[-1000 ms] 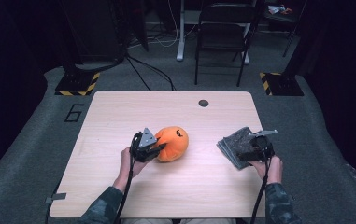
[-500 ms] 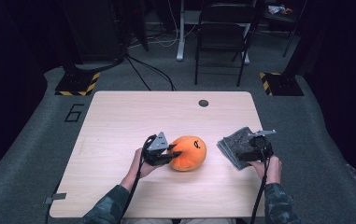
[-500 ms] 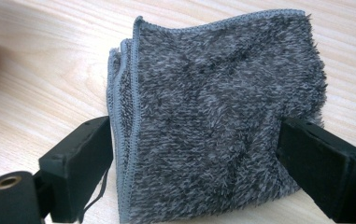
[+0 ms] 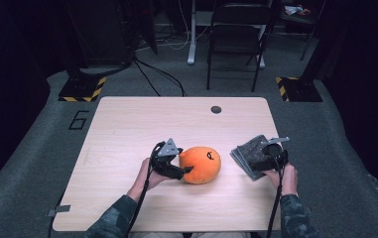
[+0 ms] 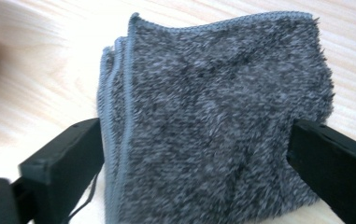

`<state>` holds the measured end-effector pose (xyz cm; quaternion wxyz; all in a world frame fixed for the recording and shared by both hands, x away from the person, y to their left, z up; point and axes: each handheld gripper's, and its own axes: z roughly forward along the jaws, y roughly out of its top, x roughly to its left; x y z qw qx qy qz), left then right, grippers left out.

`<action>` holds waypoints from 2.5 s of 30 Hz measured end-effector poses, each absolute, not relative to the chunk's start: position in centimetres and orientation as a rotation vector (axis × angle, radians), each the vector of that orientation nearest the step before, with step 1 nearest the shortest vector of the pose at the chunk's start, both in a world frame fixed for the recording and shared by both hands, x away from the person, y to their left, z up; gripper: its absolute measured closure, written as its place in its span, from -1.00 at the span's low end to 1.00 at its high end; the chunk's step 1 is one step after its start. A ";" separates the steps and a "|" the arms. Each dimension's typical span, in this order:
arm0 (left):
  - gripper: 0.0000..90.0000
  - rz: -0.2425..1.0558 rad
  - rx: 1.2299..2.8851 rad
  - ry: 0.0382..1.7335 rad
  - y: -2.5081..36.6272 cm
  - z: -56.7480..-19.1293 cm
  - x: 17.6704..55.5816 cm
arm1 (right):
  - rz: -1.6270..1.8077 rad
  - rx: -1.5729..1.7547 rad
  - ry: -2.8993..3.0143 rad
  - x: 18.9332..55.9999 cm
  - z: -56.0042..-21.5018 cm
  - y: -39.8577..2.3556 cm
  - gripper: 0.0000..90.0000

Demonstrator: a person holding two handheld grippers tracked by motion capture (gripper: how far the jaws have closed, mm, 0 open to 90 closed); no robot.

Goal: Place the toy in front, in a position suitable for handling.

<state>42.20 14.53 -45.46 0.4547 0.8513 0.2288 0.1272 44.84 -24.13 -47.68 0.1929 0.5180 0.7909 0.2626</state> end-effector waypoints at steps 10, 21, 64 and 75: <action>-0.68 0.357 2.124 0.728 14.6 -46.5 40.4 | 0.720 1.379 2.247 46.5 -48.4 -23.1 -1.00; -0.66 0.348 2.149 0.785 13.8 -47.4 39.1 | 0.677 1.439 2.323 48.0 -51.0 -23.0 -1.00; 0.12 0.328 2.146 0.804 13.5 -48.5 39.5 | 0.699 1.551 2.162 47.1 -50.1 -23.7 0.65; 0.54 0.349 2.139 0.806 13.3 -48.7 39.3 | 0.823 1.565 2.174 46.8 -48.8 -23.4 0.67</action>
